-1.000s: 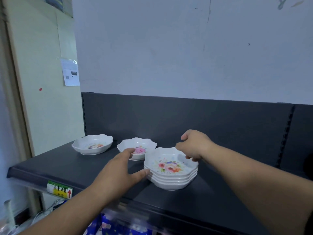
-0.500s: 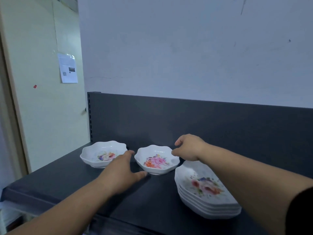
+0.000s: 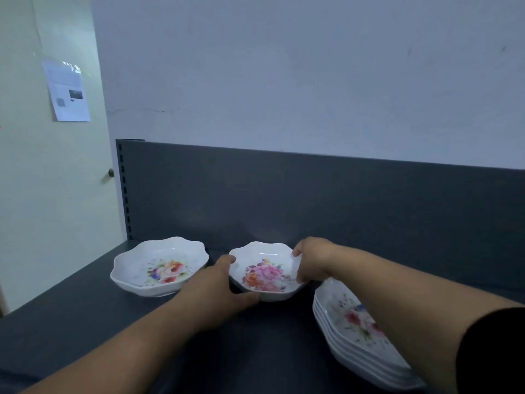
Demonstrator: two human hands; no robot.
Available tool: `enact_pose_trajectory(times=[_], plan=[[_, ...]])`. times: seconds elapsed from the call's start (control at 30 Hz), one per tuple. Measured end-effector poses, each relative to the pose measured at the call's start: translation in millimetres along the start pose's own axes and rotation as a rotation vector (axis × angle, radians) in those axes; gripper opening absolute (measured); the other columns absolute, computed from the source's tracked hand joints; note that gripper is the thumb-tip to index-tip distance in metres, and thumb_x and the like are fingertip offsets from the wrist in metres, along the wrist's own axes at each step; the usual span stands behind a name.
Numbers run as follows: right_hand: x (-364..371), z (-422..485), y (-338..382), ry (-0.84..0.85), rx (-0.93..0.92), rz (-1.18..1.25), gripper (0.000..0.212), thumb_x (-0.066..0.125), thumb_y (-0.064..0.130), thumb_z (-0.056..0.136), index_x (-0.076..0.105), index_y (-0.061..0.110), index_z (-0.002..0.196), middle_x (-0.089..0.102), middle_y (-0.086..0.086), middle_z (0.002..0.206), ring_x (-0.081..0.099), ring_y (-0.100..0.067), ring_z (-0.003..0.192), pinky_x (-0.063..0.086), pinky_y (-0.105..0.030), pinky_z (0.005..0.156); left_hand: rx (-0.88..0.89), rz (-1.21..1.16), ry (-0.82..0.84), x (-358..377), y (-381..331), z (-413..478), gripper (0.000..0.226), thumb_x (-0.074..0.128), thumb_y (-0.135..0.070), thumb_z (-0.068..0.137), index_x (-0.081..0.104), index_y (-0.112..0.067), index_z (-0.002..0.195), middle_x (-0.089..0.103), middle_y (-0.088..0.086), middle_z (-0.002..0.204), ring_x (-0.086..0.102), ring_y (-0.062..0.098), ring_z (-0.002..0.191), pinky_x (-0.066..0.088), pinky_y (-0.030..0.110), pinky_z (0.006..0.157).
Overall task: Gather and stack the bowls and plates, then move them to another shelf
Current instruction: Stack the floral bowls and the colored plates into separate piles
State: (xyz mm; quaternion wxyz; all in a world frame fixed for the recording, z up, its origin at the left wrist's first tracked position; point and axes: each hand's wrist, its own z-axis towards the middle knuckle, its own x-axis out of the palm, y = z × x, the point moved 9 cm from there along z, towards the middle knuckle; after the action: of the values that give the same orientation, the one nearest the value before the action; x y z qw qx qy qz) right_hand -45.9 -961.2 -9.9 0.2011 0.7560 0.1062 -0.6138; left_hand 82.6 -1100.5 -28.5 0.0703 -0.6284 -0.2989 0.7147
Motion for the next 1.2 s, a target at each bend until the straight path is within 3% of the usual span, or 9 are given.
enact_pose_trajectory(times=[0.1, 0.3, 0.47, 0.53, 0.63, 0.8, 0.97, 1.1, 1.2], plan=[[-3.1, 0.8, -1.6, -0.053, 0.039, -0.05, 0.044, 0.061, 0.012, 0.085, 0.061, 0.01, 0.129, 0.065, -0.009, 0.126, 0.065, -0.024, 0.11, 0.055, -0.032, 0.091, 0.022, -0.014, -0.024, -3.8, -2.2, -1.8, 0.089, 0.065, -0.057, 0.079, 0.018, -0.028, 0.149, 0.052, -0.005, 0.133, 0.048, 0.01, 0.1, 0.035, 0.019, 0.08], [-31.1, -12.8, -6.8, -0.142, -0.021, 0.272, 0.034, 0.066, 0.007, 0.082, 0.068, 0.002, 0.115, 0.072, -0.014, 0.106, 0.068, -0.024, 0.084, 0.056, -0.027, 0.074, 0.071, -0.104, -0.193, -25.1, -15.1, -14.9, 0.091, 0.068, -0.057, 0.076, 0.019, -0.031, 0.148, 0.042, -0.006, 0.145, 0.044, 0.015, 0.129, 0.037, 0.026, 0.095], [-61.1, -49.6, -27.8, -0.207, -0.051, 0.376, 0.032, 0.06, 0.002, 0.083, 0.068, -0.003, 0.113, 0.074, -0.011, 0.089, 0.069, -0.025, 0.077, 0.056, -0.034, 0.084, 0.153, -0.189, -0.345, -37.6, -52.0, -39.5, 0.092, 0.071, -0.054, 0.074, 0.019, -0.034, 0.147, 0.039, -0.008, 0.147, 0.043, 0.009, 0.127, 0.035, 0.021, 0.09], [-70.8, -67.3, -46.0, -0.221, -0.051, 0.367, 0.035, 0.055, 0.002, 0.084, 0.066, -0.004, 0.117, 0.075, -0.01, 0.092, 0.071, -0.025, 0.083, 0.053, -0.035, 0.09, 0.191, -0.213, -0.357, -33.4, -72.1, -51.5, 0.091, 0.071, -0.055, 0.073, 0.021, -0.035, 0.147, 0.04, -0.008, 0.146, 0.045, 0.005, 0.122, 0.033, 0.02, 0.089], [-82.6, -93.1, -79.0, -0.224, -0.051, 0.43, 0.03, 0.061, 0.001, 0.083, 0.068, -0.003, 0.112, 0.07, -0.011, 0.085, 0.064, -0.021, 0.069, 0.056, -0.03, 0.078, 0.233, -0.233, -0.33, -19.3, -105.5, -69.7, 0.09, 0.07, -0.055, 0.074, 0.021, -0.036, 0.146, 0.04, -0.009, 0.145, 0.04, -0.004, 0.106, 0.032, 0.017, 0.089], [-81.0, -132.8, -136.0, -0.193, 0.013, 0.487, 0.035, 0.051, 0.0, 0.078, 0.066, -0.007, 0.108, 0.065, -0.005, 0.06, 0.056, -0.019, 0.064, 0.045, -0.028, 0.075, 0.242, -0.23, -0.275, 11.6, -151.2, -96.9, 0.089, 0.067, -0.058, 0.075, 0.018, -0.037, 0.146, 0.038, -0.01, 0.146, 0.041, 0.007, 0.127, 0.031, 0.017, 0.089], [-70.4, -155.2, -161.8, -0.18, -0.003, 0.447, 0.04, 0.052, 0.003, 0.074, 0.068, 0.0, 0.11, 0.064, -0.003, 0.061, 0.053, -0.017, 0.067, 0.051, -0.039, 0.094, 0.189, -0.184, -0.255, 39.6, -169.1, -117.1, 0.093, 0.064, -0.065, 0.071, 0.016, -0.038, 0.147, 0.037, -0.009, 0.147, 0.041, 0.011, 0.13, 0.033, 0.02, 0.092], [-58.8, -163.6, -163.5, -0.16, -0.031, 0.549, 0.05, 0.051, 0.006, 0.079, 0.053, 0.019, 0.127, 0.069, -0.001, 0.071, 0.062, -0.01, 0.055, 0.052, -0.029, 0.093, 0.155, -0.132, -0.279, 48.3, -170.4, -131.8, 0.093, 0.062, -0.068, 0.071, 0.017, -0.036, 0.147, 0.036, -0.007, 0.147, 0.04, 0.012, 0.131, 0.035, 0.023, 0.098], [-50.5, -165.4, -155.6, -0.143, -0.081, 0.539, 0.056, 0.05, 0.009, 0.077, 0.053, 0.024, 0.13, 0.068, -0.001, 0.079, 0.068, -0.015, 0.075, 0.053, -0.036, 0.095, 0.127, -0.116, -0.282, 51.9, -165.3, -137.1, 0.092, 0.062, -0.068, 0.071, 0.02, -0.036, 0.145, 0.039, -0.007, 0.144, 0.042, 0.013, 0.128, 0.038, 0.026, 0.1]])
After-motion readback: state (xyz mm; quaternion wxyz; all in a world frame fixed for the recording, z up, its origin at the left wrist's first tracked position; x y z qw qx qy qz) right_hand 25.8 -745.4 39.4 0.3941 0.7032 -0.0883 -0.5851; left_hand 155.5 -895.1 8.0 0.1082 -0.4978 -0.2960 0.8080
